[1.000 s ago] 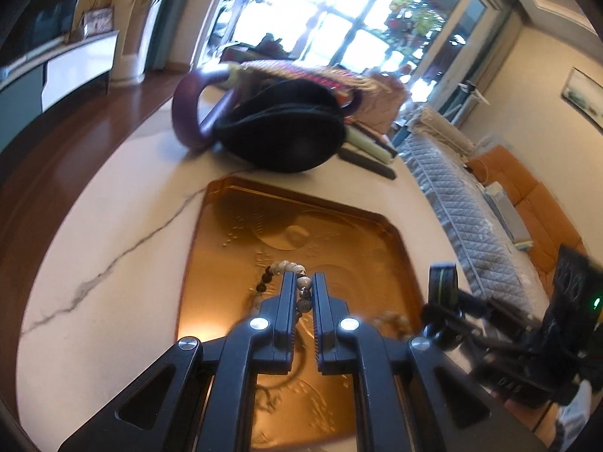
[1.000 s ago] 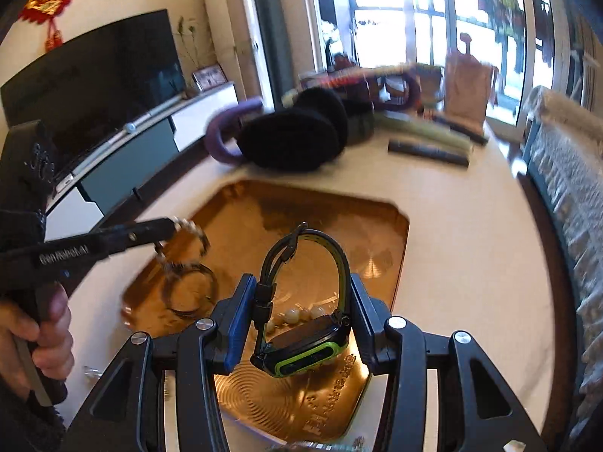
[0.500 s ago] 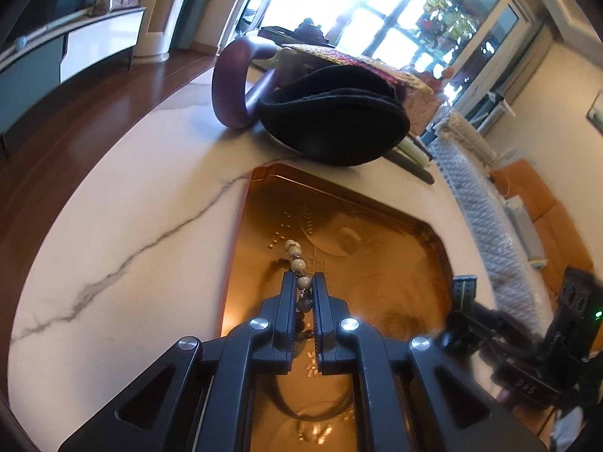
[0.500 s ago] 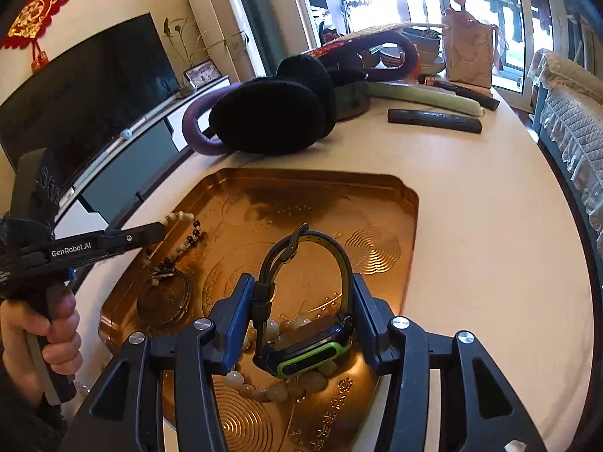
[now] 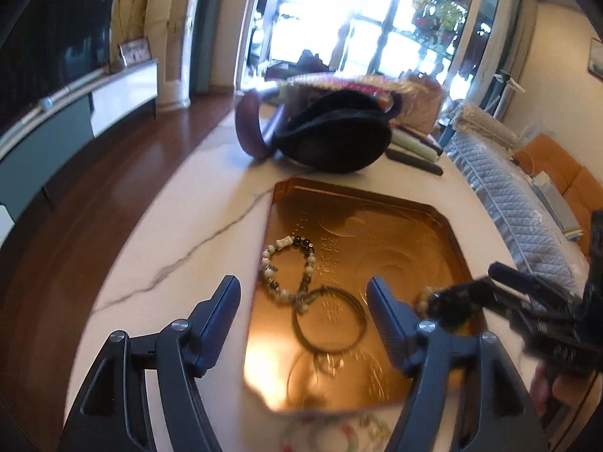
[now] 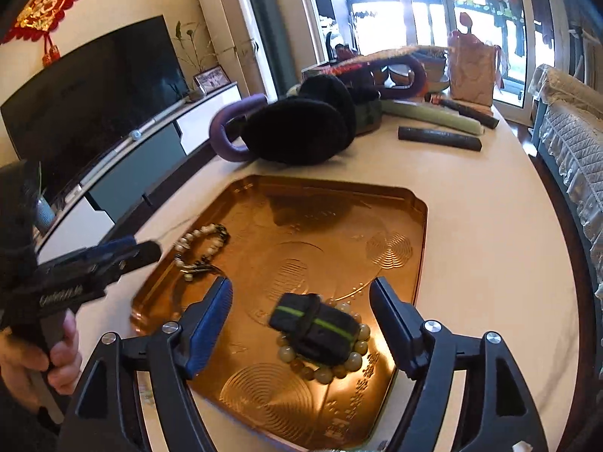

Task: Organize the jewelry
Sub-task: 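Lower and open the right tool on the tray while the left tool releases the bracelets, then move both tools back to the jewelry left on the table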

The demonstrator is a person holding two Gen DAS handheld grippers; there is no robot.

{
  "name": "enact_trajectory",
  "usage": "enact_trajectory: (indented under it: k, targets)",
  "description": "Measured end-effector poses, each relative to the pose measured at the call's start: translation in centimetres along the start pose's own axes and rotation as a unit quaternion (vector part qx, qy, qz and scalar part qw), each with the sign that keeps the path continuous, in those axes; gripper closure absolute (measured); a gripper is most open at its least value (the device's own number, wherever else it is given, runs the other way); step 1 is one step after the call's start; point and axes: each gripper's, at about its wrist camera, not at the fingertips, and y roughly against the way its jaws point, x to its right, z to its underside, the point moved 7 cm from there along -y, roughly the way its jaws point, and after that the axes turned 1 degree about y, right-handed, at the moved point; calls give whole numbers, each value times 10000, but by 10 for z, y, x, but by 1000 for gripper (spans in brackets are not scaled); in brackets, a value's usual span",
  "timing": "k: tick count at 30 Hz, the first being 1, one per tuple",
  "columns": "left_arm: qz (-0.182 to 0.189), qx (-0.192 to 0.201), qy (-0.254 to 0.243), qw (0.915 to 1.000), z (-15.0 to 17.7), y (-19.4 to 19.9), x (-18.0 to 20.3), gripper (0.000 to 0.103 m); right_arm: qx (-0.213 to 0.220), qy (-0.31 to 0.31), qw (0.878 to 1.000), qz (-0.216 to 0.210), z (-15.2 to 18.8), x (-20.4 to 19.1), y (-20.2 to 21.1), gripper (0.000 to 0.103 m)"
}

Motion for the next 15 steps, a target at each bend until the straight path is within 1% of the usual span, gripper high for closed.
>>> enact_trajectory:
  k: [3, 6, 8, 10, 11, 12, 15]
  targets:
    - [-133, 57, 21, 9999, 12, 23, -3, 33, 96, -142, 9999, 0, -1, -2, 16, 30]
    - [-44, -9, 10, 10000, 31, 37, -5, 33, 225, -202, 9995, 6, 2, -5, 36, 30]
    - [-84, -9, -177, 9998, 47, 45, -7, 33, 274, -221, 9993, 92, 7, -4, 48, 30]
    - [-126, -82, -348, 9993, 61, 47, -6, 33, 229, -361, 9989, 175, 16, -1, 62, 30]
    - [-110, -184, -480, 9986, 71, 47, -6, 33, 198, -394, 9989, 145, 19, -1, 67, 30]
    - [-91, -207, -538, 9983, 75, 48, -6, 33, 175, -404, 9990, 92, 22, -1, 75, 30]
    - [-81, -190, -769, 9968, 90, 56, -5, 33, 230, -241, 9992, 212, 37, 0, 95, 30]
